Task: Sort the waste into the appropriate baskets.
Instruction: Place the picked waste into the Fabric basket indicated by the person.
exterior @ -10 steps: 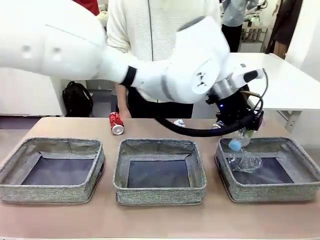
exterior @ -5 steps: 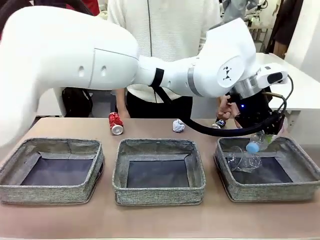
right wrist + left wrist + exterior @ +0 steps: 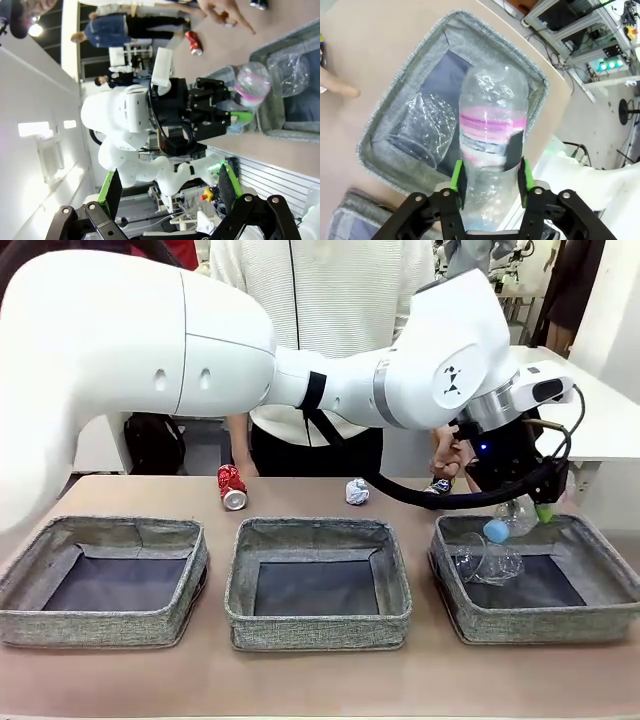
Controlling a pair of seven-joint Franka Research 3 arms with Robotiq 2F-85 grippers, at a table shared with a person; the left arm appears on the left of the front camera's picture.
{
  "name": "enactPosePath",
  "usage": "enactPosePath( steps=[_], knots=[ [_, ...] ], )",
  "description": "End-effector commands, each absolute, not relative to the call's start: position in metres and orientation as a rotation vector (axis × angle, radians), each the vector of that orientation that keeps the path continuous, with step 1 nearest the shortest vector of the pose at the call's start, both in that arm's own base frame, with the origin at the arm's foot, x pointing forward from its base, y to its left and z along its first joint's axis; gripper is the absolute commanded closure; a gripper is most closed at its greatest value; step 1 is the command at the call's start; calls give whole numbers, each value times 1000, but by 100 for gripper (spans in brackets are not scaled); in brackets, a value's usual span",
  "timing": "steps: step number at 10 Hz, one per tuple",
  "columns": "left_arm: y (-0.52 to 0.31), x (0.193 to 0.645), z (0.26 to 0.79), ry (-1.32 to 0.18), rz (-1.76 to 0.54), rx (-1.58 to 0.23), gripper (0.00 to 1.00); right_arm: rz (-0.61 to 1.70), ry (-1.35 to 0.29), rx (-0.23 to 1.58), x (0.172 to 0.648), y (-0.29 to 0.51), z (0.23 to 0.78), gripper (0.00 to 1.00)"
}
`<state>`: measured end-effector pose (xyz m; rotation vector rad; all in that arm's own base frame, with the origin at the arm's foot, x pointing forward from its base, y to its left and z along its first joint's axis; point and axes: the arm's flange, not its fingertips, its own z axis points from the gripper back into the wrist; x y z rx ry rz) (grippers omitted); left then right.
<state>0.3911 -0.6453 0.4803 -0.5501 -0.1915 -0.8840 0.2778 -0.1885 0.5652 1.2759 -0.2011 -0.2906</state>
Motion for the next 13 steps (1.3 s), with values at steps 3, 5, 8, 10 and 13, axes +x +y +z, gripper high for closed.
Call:
enactPosePath(
  steps=[3,5,8,10,13],
  knots=[
    [-630,386,497,-228,-897,-575,0,-280,-210,1294,281,-189,570,0],
    [-624,387,502,-229,-888,-587,0,-280,-210,1294,281,-189,570,0],
    [-587,385,538,-94,-904,-635,0,-358,-186,1272,286,-190,565,0],
    [-508,368,601,-49,-847,-661,0,-293,-145,1310,305,-183,562,0],
    [-364,345,675,-55,-594,-647,0,-309,-91,1399,368,-149,565,0]
  ],
)
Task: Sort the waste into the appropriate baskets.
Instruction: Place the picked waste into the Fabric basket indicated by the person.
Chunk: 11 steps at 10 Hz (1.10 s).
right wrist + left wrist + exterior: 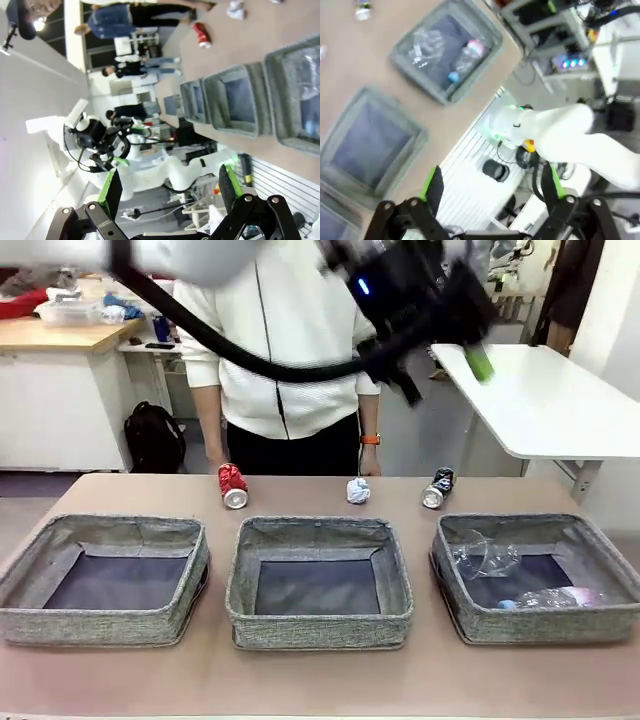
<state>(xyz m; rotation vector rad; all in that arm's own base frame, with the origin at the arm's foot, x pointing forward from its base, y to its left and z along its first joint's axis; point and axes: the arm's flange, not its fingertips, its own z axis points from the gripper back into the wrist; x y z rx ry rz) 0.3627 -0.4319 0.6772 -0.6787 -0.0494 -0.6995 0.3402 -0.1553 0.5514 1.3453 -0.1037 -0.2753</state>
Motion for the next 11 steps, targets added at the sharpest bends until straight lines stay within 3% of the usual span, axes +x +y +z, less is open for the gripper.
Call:
enactPosePath(
  steps=[1,3,4,8,10,11],
  knots=[
    [-321,341,690,-52,-475,-656,0,-369,-107,1458,387,-132,579,0],
    [-239,331,697,-153,-205,-701,0,-326,-4,1492,409,-88,601,0],
    [-203,325,689,-129,-181,-852,0,-298,28,1476,422,-64,611,0],
    [-84,294,663,-173,48,-1198,0,-351,-61,1560,452,-7,657,0],
    [-70,286,648,-142,67,-1239,0,-405,-86,1576,465,-9,666,0],
    [-73,301,665,-138,77,-1171,0,-417,-100,1586,470,-10,668,0]
  ],
)
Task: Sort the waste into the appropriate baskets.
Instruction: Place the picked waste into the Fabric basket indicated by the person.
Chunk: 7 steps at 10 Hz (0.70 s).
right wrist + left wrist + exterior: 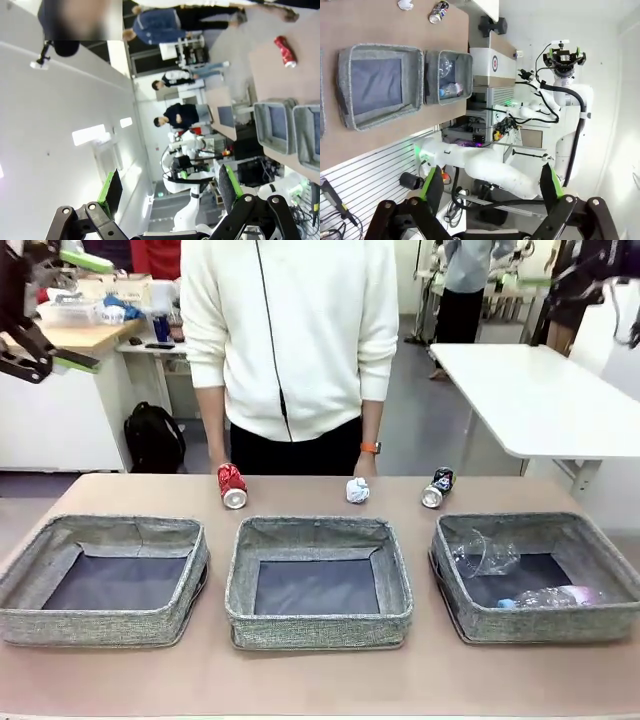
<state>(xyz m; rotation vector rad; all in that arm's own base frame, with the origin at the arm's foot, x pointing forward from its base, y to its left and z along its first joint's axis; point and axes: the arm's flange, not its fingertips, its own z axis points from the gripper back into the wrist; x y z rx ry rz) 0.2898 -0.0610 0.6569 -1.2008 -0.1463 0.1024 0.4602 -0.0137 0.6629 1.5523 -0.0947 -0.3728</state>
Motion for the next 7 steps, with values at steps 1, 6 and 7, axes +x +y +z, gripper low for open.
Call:
enactPosePath(
  steps=[1,6,7],
  knots=[
    [-73,301,665,-138,77,-1171,0,-350,-78,1551,455,-10,660,0],
    [-73,301,665,-138,77,-1171,0,-350,-78,1551,455,-10,660,0],
    [-73,301,665,-138,77,-1171,0,-350,-78,1551,455,-10,660,0]
  ],
)
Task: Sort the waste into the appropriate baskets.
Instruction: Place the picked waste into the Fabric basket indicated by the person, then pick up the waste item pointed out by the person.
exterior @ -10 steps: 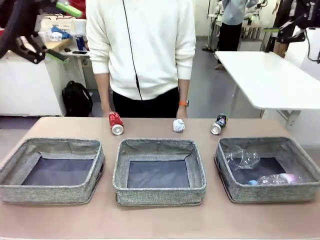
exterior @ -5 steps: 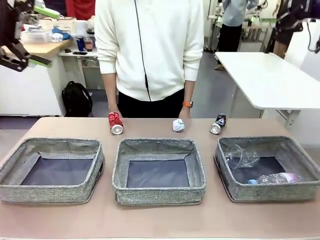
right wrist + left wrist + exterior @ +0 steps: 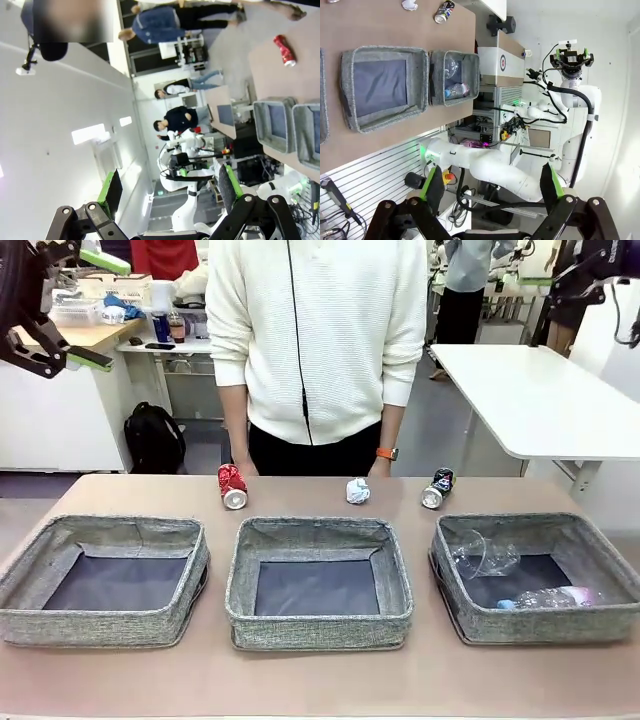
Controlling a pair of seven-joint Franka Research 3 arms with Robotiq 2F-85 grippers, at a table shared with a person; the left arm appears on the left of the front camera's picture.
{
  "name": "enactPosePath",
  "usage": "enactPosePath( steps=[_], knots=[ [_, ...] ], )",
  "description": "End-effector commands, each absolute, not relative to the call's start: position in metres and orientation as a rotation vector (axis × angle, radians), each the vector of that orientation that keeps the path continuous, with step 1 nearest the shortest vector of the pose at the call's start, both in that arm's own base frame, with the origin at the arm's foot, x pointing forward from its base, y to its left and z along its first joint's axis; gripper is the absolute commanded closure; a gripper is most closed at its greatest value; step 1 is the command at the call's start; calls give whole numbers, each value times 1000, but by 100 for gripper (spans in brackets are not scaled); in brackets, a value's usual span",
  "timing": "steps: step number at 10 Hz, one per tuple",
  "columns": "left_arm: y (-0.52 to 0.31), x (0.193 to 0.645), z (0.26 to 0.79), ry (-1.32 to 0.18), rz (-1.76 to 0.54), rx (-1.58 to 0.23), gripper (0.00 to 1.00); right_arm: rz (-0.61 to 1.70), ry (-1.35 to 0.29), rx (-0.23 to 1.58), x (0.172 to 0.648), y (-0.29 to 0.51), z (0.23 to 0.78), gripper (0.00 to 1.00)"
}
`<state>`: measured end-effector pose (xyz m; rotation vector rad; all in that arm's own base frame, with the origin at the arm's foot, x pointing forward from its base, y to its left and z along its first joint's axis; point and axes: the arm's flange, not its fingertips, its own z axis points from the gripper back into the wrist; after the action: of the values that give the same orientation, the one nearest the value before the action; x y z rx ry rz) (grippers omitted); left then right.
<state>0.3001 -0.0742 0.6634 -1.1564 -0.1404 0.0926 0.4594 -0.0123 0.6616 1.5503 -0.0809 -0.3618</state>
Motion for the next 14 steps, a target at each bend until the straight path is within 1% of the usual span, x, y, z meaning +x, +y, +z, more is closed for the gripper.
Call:
enactPosePath(
  steps=[1,14],
  knots=[
    [-73,301,665,-138,77,-1171,0,-350,-78,1551,455,-10,660,0],
    [-73,301,665,-138,77,-1171,0,-350,-78,1551,455,-10,660,0]
  ],
)
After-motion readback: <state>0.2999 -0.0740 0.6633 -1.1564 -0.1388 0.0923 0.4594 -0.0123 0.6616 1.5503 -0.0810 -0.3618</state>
